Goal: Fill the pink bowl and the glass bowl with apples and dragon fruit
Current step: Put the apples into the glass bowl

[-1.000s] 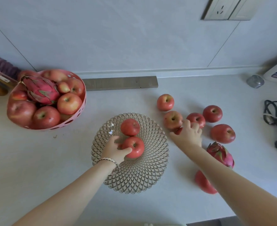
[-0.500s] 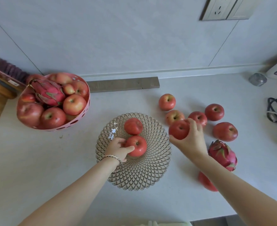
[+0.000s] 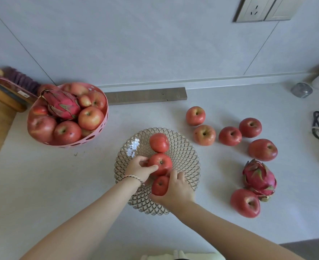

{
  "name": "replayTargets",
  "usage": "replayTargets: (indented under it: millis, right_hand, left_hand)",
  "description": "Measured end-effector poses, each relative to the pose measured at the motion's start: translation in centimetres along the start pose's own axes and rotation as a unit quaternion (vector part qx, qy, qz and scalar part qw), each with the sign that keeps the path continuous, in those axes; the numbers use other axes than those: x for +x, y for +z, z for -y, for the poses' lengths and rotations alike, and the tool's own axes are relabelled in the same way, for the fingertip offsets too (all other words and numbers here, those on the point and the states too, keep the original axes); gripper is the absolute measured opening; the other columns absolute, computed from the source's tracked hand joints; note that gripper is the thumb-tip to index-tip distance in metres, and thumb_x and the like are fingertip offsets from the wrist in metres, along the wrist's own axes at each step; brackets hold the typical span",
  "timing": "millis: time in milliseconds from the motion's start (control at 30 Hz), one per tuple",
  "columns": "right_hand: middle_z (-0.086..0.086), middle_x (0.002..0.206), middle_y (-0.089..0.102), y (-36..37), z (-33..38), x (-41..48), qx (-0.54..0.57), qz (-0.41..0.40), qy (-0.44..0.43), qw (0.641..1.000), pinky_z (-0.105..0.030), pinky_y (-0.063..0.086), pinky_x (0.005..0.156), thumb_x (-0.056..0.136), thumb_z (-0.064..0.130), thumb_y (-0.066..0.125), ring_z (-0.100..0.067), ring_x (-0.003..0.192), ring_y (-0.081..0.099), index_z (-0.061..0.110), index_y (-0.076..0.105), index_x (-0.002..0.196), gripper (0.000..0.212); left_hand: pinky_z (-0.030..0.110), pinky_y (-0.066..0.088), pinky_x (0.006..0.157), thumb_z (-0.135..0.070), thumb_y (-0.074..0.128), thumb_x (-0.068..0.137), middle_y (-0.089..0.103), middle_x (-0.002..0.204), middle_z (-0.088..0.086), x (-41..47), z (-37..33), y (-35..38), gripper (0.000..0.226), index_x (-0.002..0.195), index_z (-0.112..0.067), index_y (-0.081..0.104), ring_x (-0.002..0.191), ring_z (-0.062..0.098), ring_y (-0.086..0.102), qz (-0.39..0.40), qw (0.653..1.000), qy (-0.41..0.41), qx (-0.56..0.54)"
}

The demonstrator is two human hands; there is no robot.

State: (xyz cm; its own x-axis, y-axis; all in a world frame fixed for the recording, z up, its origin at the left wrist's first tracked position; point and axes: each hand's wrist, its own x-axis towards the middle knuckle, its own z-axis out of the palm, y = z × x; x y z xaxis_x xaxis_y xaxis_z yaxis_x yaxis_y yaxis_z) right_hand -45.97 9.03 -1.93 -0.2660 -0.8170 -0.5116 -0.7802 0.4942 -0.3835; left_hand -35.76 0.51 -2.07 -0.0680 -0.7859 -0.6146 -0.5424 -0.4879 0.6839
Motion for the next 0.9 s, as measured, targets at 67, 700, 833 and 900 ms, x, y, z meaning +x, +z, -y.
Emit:
replayTargets:
  millis: [67,700,833,900]
  right_hand:
    - [-0.002,0.117,0.043,0.0,-0.1,0.1,-0.008,0.003,-0.008,1.0,-0.029,0.045,0.078,0.062,0.066,0.065,-0.02,0.103,0.055,0.017,0.035,0.122,0.083]
    - [0.0,0.121,0.049,0.1,0.1,1.0,-0.012,0.059,-0.013,0.998,-0.034,0.045,0.094,0.063,0.068,0.064,-0.019,0.113,0.049,0.017,0.038,0.122,0.082]
    - [-0.006,0.129,0.039,-0.3,0.1,1.4,-0.037,0.106,0.01,0.994,-0.037,0.041,0.102,0.061,0.075,0.06,-0.022,0.124,0.042,0.01,0.033,0.133,0.1]
    - [-0.009,0.137,0.036,-1.3,0.2,1.5,-0.026,0.119,0.014,0.992,-0.039,0.037,0.106,0.059,0.078,0.059,-0.025,0.13,0.037,0.009,0.025,0.14,0.111]
  left_hand:
    - [0.032,0.044,0.093,-0.019,0.074,0.075,0.061,0.116,0.003,0.0,0.2,-0.1,0.044,0.116,-0.014,0.057,0.099,0.016,0.054,0.004,1.0,0.0,-0.007]
    - [0.029,0.043,0.091,-0.023,0.073,0.076,0.057,0.105,-0.002,0.1,0.7,-0.3,0.045,0.116,-0.014,0.054,0.099,0.015,0.053,0.034,0.999,-0.006,-0.018]
    - [0.029,0.043,0.092,-0.023,0.073,0.076,0.056,0.105,-0.003,0.1,0.7,-0.3,0.046,0.117,-0.015,0.054,0.098,0.014,0.053,0.035,0.999,-0.008,-0.021]
    - [0.032,0.044,0.096,-0.023,0.073,0.077,0.058,0.108,-0.002,0.2,0.7,-0.4,0.047,0.118,-0.015,0.053,0.1,0.015,0.054,0.046,0.999,-0.015,-0.025]
